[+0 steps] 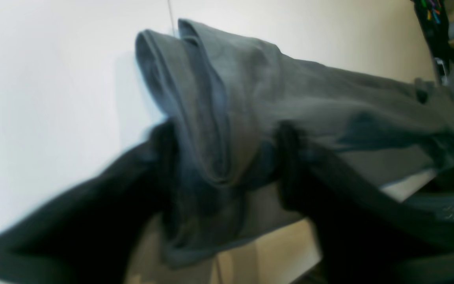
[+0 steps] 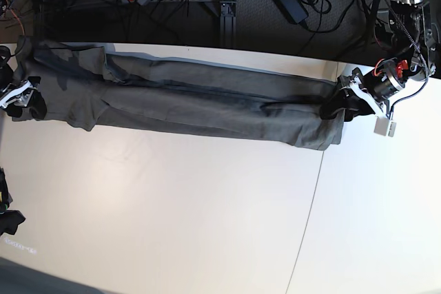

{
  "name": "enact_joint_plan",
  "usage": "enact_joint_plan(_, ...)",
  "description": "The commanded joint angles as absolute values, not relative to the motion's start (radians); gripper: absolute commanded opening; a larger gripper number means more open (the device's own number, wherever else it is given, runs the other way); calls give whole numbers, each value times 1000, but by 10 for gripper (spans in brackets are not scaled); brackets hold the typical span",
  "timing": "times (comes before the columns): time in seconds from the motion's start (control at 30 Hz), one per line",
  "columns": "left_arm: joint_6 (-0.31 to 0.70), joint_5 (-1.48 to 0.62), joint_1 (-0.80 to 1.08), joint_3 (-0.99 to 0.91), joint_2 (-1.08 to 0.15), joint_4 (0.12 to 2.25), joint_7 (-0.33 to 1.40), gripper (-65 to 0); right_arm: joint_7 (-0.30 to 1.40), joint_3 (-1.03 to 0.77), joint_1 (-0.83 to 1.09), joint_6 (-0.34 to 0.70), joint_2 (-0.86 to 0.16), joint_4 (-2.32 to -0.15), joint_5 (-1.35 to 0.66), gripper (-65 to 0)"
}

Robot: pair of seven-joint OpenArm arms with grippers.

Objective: Fold the T-shirt properly
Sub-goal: 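Grasp the strip's hem end with the left gripper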

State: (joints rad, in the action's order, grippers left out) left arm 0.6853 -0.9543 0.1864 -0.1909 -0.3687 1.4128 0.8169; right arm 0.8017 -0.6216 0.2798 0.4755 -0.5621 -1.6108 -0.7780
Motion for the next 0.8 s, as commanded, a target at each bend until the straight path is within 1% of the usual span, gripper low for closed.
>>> enact_joint_plan(0.0, 698, -952, 183, -194, -377, 1422, 764, -461, 782, -635, 275, 528, -584, -1625, -793, -226)
enact_joint_plan(0.03, 698, -929, 182, -194, -377, 1422, 712, -530, 782, -635, 274, 528, -584, -1625, -793, -226)
enact_joint_plan(0.07, 698, -899, 180, -194, -377, 1422, 665, -569, 781, -635, 274, 528, -584, -1625, -793, -226)
enact_joint_plan(0.13, 698, -820, 164, -194, -377, 1419, 608, -581, 782, -635, 275, 528, -584, -1625, -793, -226)
enact_joint_plan(0.2, 698, -792, 133, -193, -377, 1390, 599, -585, 782, -635, 275, 528, -584, -1625, -793, -226)
enact_joint_plan(0.27, 698, -795, 91, -183, -377, 1334, 614, -638, 782, -635, 275, 528, -584, -1625, -793, -226)
enact_joint_plan(0.3, 698, -795, 64, -175, -377, 1298, 630, -650, 782, -635, 275, 528, -584, -1625, -793, -226)
enact_joint_plan(0.57, 698, -741, -201, -122, -380, 976, 636, -650, 782, -635, 275, 528, -584, -1625, -793, -226)
enact_joint_plan(0.67, 698, -693, -300, -122, -389, 921, 607, -650, 782, -635, 274, 528, -585, -1625, -793, -226)
enact_joint_plan(0.77, 698, -644, -387, -121, -411, 910, 533, -650, 782, -635, 275, 528, -584, -1625, -793, -226)
